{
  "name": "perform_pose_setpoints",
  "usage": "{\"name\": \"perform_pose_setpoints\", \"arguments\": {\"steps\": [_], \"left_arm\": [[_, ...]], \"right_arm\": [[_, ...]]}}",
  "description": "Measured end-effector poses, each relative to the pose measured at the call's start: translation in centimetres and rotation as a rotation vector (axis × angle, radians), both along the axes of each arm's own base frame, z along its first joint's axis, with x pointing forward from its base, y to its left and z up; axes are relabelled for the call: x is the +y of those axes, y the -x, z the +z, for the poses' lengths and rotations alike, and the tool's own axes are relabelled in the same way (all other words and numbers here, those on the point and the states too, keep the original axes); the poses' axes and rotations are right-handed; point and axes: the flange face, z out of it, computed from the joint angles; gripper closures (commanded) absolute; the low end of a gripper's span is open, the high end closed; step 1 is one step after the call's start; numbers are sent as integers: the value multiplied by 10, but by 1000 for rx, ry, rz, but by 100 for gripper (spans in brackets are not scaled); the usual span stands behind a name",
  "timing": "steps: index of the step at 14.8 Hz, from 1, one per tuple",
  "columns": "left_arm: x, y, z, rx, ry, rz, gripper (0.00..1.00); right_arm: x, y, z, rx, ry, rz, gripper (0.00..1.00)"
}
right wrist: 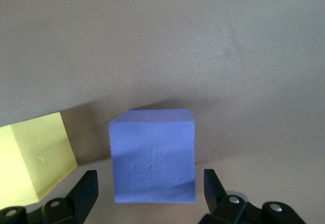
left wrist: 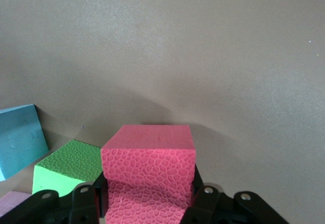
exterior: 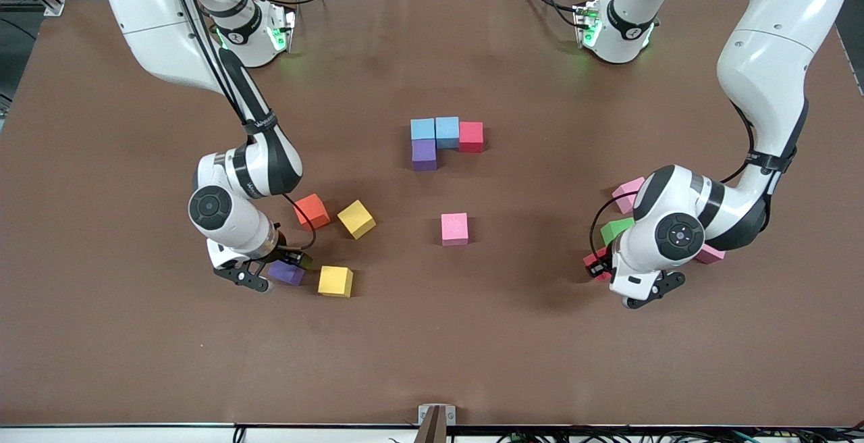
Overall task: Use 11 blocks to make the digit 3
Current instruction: 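Lower the right gripper and grasp the second purple cube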
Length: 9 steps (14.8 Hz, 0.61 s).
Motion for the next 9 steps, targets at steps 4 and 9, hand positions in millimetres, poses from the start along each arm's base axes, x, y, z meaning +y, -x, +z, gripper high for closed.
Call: {"name": "perform_pose_setpoints", "arguments": {"steps": [4,9], "left_arm": [[0,0,0,-1,0,0,62],[-1,0,0,-1,0,0,62]], "right_arm": [[-5,-5,1,-9,4,19,15],[-5,-12,-2,-19,27,42,19]]}}
